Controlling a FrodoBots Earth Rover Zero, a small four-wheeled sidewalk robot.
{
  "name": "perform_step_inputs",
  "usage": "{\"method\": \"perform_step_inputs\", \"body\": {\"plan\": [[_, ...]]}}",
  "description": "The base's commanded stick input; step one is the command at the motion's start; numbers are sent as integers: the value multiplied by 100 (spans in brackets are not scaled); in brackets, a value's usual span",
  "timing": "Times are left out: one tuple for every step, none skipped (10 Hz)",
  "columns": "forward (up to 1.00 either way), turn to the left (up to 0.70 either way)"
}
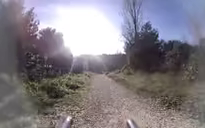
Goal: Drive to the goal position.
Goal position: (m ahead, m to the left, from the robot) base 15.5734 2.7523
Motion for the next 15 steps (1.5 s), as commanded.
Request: {"method": "perform_step_inputs", "body": {"plan": [[50,0],[50,0],[50,0],[50,0],[50,0],[50,0],[50,0],[50,0],[50,0],[50,0],[50,0],[50,0],[50,0],[50,0],[50,0]]}}
